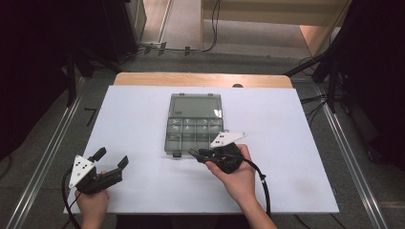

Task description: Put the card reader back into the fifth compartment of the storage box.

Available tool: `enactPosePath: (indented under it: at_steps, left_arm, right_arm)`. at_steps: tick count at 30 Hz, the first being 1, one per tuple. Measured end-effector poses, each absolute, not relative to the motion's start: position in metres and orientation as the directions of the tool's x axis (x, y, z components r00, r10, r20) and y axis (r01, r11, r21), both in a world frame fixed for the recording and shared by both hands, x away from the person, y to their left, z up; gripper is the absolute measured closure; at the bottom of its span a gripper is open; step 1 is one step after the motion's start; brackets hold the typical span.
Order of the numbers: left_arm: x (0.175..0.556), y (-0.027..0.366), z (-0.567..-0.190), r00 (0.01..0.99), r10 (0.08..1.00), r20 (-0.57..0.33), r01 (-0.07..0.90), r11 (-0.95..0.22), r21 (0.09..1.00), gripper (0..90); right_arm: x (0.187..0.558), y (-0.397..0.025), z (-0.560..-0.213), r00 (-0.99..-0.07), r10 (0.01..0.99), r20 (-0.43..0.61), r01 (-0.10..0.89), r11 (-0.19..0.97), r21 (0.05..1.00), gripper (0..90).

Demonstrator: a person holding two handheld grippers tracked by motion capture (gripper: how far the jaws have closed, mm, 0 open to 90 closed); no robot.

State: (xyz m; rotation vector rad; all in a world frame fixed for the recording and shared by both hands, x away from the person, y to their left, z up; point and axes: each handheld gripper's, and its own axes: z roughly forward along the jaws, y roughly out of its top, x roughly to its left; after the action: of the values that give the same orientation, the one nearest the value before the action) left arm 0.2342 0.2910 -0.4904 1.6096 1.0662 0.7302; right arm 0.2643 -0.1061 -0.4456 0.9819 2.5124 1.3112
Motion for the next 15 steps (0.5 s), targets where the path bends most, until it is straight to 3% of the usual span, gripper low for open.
enactPosePath:
  at_steps: [15]
  left_arm:
    - [0.235,0.292,-0.490,0.424,0.904,-0.055,0.281,-0.074,0.957,13.6]
  right_arm:
    - [0.281,-0.091,-0.444,-0.782,0.600,0.167,0.486,0.419,0.767,71.7]
